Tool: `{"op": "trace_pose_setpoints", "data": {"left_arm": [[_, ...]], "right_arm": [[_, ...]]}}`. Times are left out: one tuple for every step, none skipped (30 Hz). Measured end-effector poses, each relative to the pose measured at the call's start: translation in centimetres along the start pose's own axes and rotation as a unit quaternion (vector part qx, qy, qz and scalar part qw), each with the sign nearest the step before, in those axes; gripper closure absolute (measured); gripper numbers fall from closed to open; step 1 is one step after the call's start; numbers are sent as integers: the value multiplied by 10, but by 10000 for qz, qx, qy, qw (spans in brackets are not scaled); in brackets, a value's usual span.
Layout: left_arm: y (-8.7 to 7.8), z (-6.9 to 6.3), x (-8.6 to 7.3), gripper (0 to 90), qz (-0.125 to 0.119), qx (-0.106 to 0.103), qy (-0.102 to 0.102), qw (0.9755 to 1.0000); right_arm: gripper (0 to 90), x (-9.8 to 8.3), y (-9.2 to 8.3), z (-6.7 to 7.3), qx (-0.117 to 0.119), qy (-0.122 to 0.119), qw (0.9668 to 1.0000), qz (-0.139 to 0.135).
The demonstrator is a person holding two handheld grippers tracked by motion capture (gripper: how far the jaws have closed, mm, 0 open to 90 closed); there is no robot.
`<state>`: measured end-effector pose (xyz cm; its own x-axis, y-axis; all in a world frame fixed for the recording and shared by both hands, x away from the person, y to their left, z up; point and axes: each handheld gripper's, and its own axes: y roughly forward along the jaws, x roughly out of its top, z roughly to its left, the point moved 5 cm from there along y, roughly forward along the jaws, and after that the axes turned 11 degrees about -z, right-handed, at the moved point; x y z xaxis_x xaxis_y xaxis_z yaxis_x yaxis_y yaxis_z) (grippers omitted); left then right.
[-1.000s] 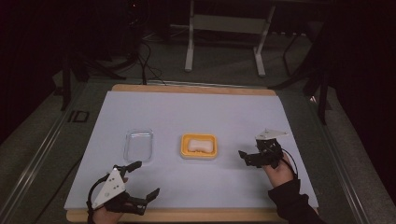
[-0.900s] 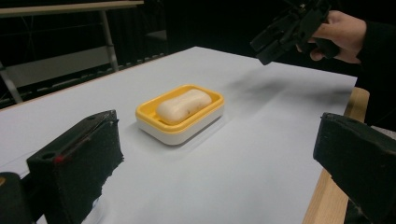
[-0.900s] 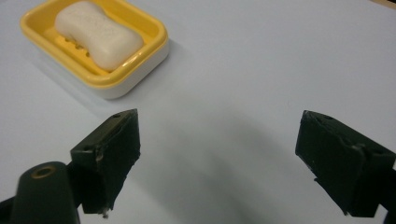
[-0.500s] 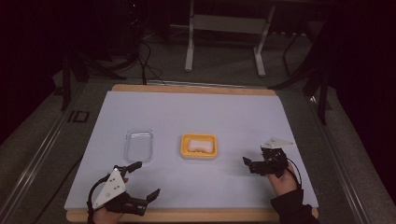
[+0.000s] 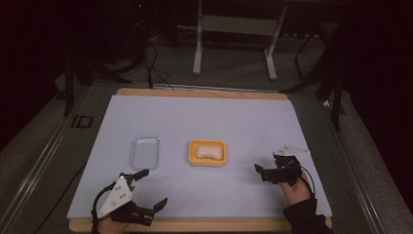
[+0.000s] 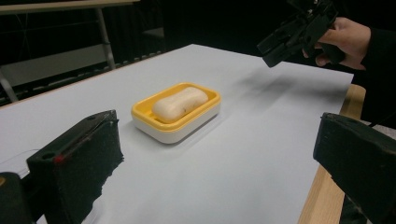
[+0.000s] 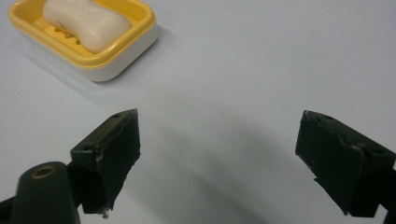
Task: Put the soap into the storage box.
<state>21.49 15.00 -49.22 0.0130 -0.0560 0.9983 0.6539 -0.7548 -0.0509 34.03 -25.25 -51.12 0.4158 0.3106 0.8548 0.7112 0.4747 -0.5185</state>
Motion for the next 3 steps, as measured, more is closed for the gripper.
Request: {"op": "trace_pose_setpoints", "data": {"left_arm": [[0,0,0,12,-1,3,5,10000],[0,0,0,12,-3,6,9,10000],[0,0,0,12,-5,7,8,10000]], "right_arm": [[138,0,0,0,7,2,10000,-1],[138,0,0,0,-1,-4,10000,-5],[138,1,-1,0,-3,-4,10000,-23]]}}
